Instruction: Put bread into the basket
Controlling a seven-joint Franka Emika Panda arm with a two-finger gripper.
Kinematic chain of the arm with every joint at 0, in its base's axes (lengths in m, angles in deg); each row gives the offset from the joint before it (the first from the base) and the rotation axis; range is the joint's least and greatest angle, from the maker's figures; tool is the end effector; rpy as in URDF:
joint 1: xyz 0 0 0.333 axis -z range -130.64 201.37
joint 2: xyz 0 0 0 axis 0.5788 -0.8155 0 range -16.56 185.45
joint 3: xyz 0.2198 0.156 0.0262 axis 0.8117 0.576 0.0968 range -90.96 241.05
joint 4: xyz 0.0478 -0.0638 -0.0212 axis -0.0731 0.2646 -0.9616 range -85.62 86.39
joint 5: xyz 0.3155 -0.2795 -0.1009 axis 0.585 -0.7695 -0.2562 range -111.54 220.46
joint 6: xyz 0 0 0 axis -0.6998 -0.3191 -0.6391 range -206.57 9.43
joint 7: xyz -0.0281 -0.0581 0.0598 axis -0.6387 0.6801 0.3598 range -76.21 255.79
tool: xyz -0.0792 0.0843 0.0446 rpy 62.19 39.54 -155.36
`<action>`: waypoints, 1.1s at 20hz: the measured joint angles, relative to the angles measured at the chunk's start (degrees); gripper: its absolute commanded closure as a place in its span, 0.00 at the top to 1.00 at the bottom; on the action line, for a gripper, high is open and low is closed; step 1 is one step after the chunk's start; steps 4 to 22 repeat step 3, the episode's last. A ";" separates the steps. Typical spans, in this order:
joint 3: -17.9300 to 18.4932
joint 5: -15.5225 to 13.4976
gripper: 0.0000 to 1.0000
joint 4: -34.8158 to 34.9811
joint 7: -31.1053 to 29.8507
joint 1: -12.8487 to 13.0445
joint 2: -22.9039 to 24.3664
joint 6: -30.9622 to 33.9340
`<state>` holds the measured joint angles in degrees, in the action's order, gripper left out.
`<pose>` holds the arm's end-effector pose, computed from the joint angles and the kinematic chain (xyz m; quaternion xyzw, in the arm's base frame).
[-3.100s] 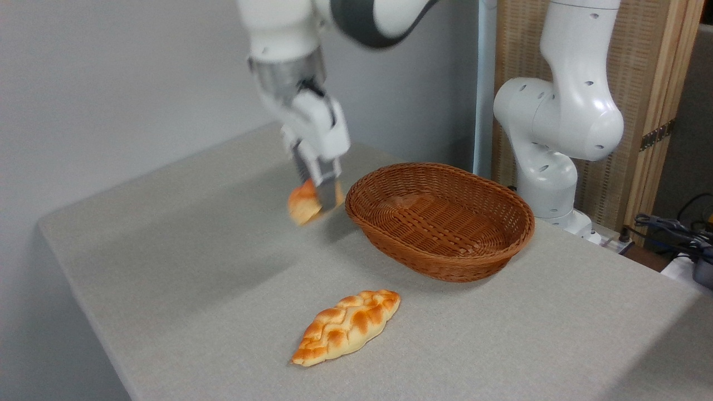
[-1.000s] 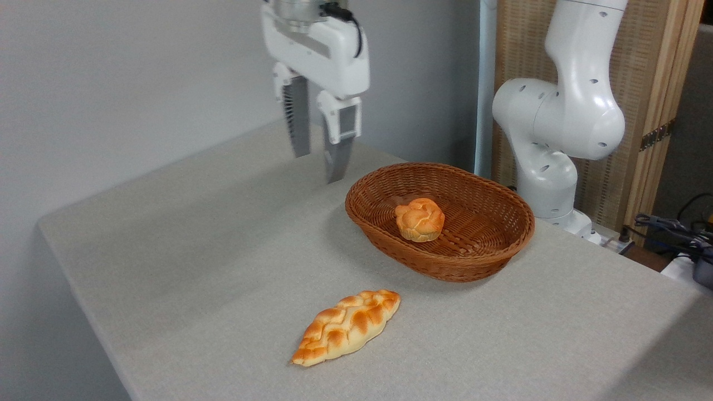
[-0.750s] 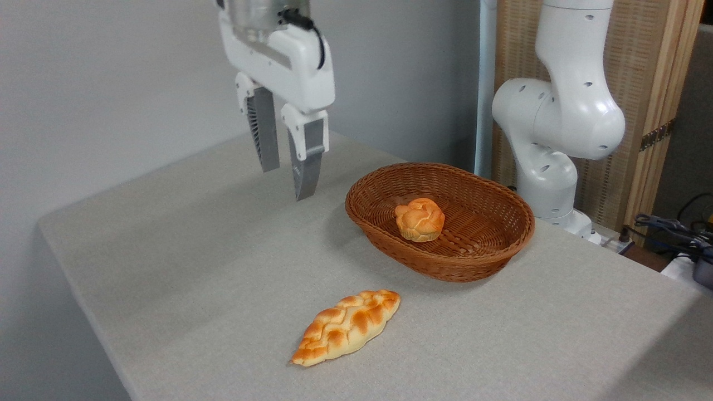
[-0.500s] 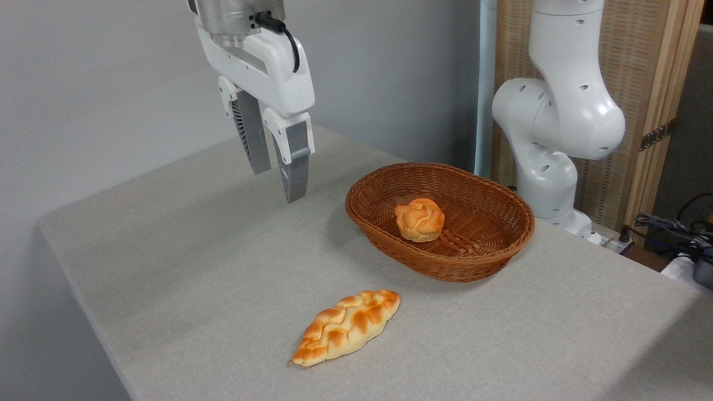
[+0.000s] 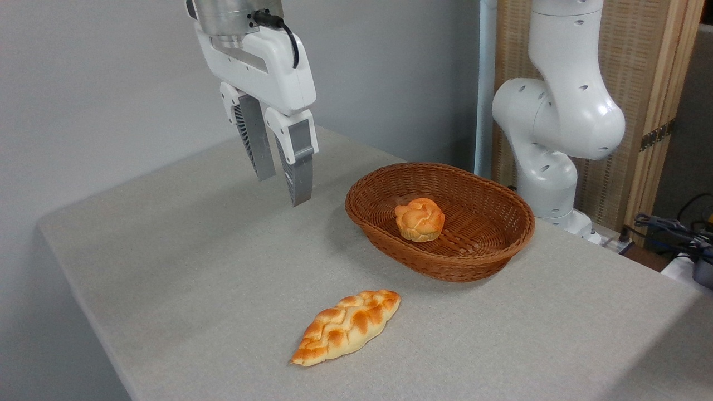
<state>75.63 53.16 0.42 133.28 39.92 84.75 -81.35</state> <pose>0.5926 -0.0439 0.5649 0.9154 -0.4024 0.0043 0.0105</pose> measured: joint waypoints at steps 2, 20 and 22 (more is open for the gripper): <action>0.10 0.00 1.00 0.00 -0.02 -0.39 0.00 0.00; 0.13 0.00 1.00 0.00 -0.02 -0.61 0.00 0.00; 0.13 0.00 1.00 0.00 -0.02 -0.61 0.00 0.00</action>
